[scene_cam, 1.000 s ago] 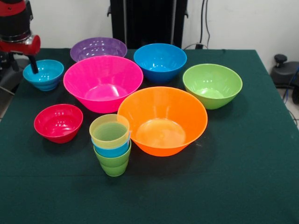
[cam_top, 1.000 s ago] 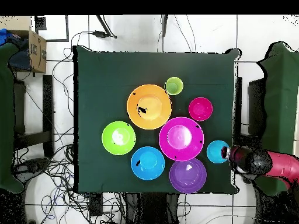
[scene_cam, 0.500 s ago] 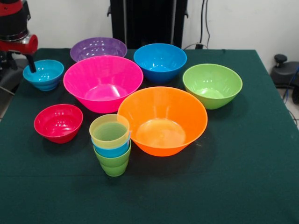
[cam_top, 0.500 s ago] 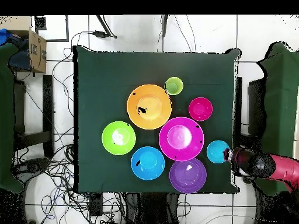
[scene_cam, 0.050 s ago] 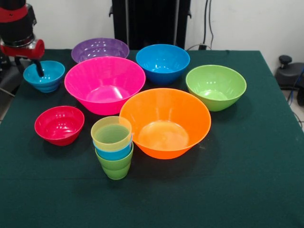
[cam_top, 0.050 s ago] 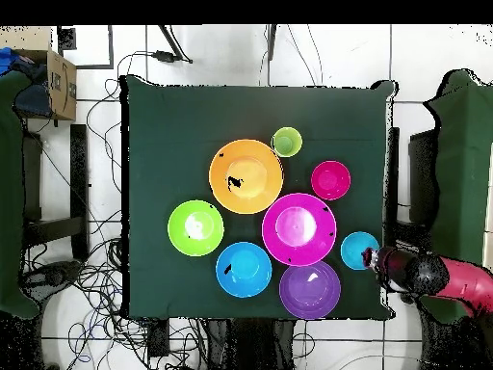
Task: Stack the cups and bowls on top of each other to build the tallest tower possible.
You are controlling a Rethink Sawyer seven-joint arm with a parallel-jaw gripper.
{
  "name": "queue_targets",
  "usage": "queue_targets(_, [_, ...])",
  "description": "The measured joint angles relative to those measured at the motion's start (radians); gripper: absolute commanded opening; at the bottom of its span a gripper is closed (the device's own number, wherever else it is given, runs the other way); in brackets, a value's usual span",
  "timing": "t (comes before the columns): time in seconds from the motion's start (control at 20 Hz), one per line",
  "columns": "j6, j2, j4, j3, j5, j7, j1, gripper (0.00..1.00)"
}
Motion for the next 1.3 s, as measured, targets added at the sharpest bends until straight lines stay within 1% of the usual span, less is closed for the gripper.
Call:
queue_targets(0.35, [0.000, 0.019, 0.000, 0.000, 0.000, 0.000, -0.001, 1.00])
queue_targets(0.4, [0.000, 0.024, 0.000, 0.000, 0.000, 0.000, -0.002, 0.00])
queue_targets(0.7, [0.000, 0.014, 0.000, 0.018, 0.004, 0.000, -0.004, 0.00])
queue_targets(1.3, [0.000, 0.013, 0.000, 0.020, 0.004, 0.000, -0.004, 0.00])
